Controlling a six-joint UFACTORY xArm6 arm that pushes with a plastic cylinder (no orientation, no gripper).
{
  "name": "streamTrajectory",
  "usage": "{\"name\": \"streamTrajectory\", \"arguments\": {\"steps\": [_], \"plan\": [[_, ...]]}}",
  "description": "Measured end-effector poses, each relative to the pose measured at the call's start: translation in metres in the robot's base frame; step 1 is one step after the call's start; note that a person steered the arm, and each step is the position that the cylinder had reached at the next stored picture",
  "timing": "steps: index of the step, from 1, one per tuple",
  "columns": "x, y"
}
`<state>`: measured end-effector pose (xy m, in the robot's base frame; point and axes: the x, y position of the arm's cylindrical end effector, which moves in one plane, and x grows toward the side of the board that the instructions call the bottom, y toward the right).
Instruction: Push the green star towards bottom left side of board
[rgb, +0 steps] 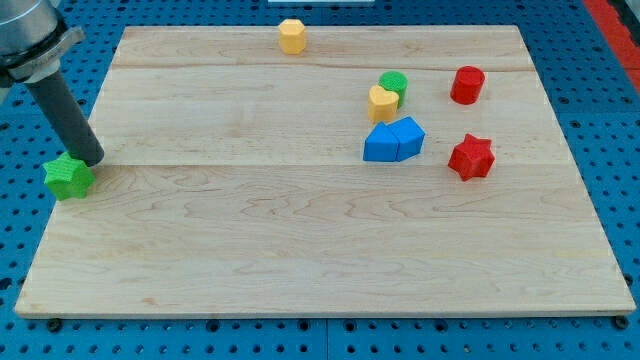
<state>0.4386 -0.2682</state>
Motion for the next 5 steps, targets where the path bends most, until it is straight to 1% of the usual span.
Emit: {"name": "streamTrajectory", "arguments": {"steps": [1, 2, 3, 5], "plan": [[-0.035, -0.037], [-0.034, -0.036], [0.000, -0.017], [0.037, -0.017]]}}
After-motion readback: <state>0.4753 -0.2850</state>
